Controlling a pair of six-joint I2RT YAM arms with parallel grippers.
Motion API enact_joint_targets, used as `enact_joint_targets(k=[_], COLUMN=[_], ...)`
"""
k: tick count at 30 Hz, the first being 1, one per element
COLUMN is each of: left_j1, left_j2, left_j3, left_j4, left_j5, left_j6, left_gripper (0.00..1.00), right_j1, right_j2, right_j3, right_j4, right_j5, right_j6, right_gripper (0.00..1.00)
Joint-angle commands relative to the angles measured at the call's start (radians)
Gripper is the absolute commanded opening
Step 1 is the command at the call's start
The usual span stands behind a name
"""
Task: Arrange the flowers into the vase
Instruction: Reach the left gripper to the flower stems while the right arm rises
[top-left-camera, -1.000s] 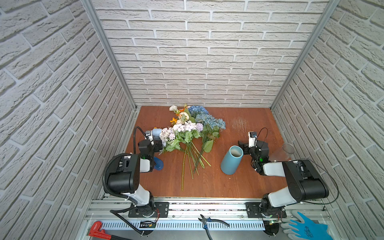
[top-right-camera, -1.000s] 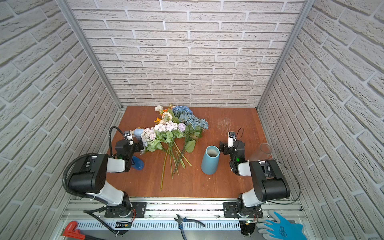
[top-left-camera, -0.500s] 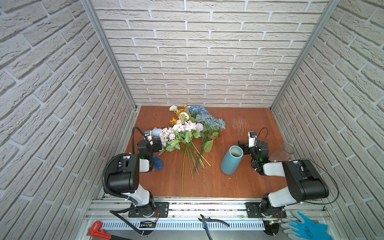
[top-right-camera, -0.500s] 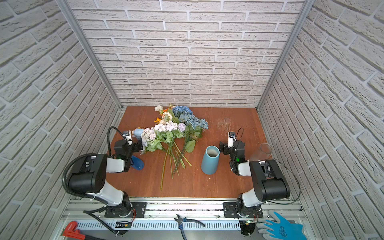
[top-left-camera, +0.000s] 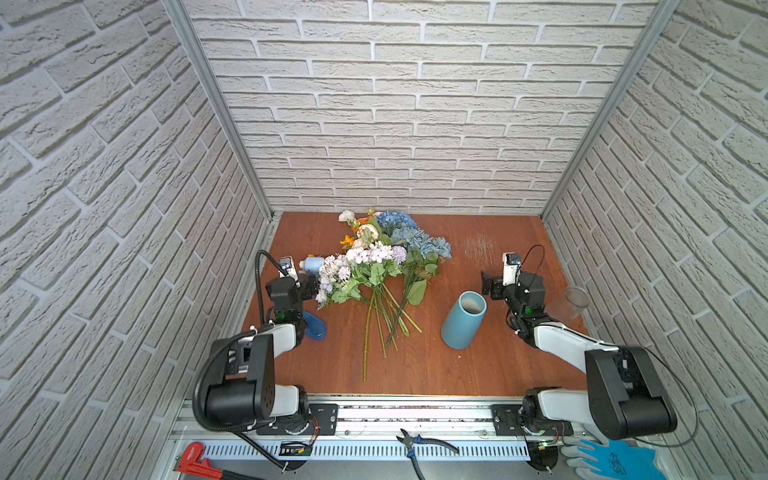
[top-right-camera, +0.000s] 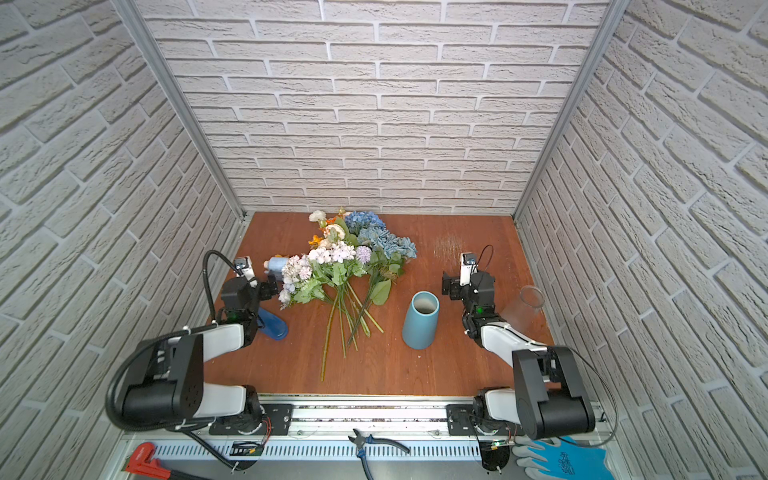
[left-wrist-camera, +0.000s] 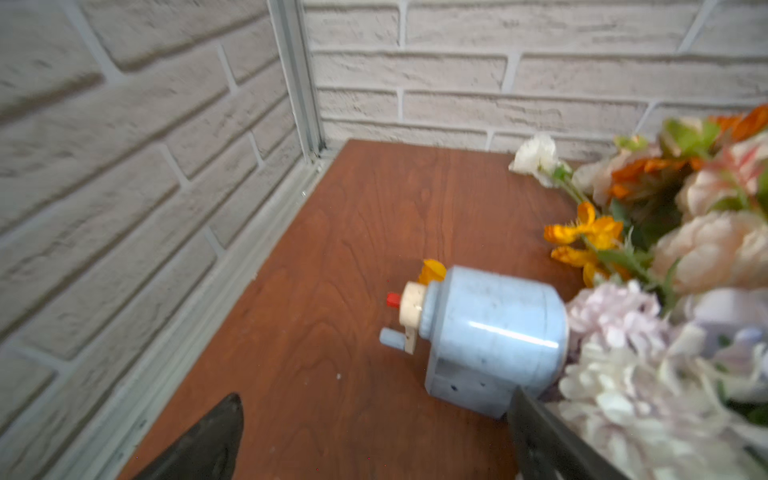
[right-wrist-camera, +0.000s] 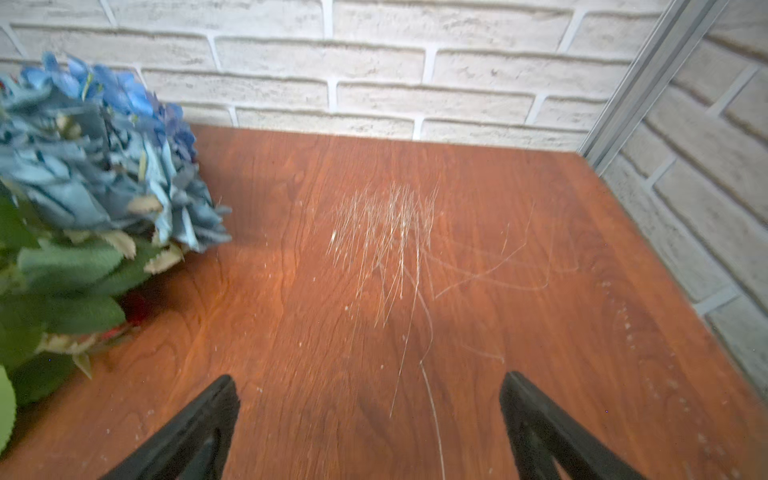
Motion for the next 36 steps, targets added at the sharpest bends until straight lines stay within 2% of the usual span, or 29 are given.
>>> enact_joint_targets(k=[1, 5, 10, 13, 17, 20, 25, 28, 34, 36], left_j1=[-0.025, -0.079, -0.162, -0.222, -0.345, -0.464, -0.676, -0.773, -0.877, -0.885], left_j2=[-0.107, -0.208, -0.29, -0.331, -0.332, -0.29, -0.205, -0.126, 0.111, 0.181], left_j3=[0.039, 0.113, 0.188, 0.233, 0.304, 0.36, 0.427, 0.476, 0.609, 0.644], left_j4=[-0.126, -0.296, -0.454, -0.529, -0.621, -0.708, -0.789, -0.802, -0.864, -0.861], left_j5=[-0.143, -0.22, -0.277, -0.253, -0.147, -0.093, -0.091, -0.072, -0.017, 0.009], left_j6=[-0.061, -0.106, -0.149, -0.171, -0.172, -0.18, -0.211, -0.233, -0.227, -0.227], left_gripper=[0.98, 0.98, 0.98, 0.98, 0.95, 0.92, 0.9, 0.83, 0.74, 0.65], right_j1=[-0.003, -0.002, -0.002, -0.002, -0.003, -0.003, -0.002, -0.002, -0.002, -0.003], right_j2=[-0.068, -0.078, -0.067, -0.075, -0.087, -0.082, -0.1, -0.129, -0.19, -0.21], right_j3=[0.063, 0.227, 0.392, 0.452, 0.497, 0.542, 0.568, 0.558, 0.534, 0.523], right_j4=[-0.168, -0.441, -0.668, -0.74, -0.778, -0.839, -0.919, -0.94, -0.976, -0.974], right_j5=[0.073, 0.053, 0.019, -0.011, -0.095, -0.136, -0.156, -0.183, -0.178, -0.175], right_j6=[0.03, 0.112, 0.258, 0.319, 0.341, 0.344, 0.354, 0.356, 0.36, 0.358], right_gripper=[0.99, 0.99, 0.99, 0.99, 0.99, 0.99, 0.99, 0.99, 0.99, 0.99])
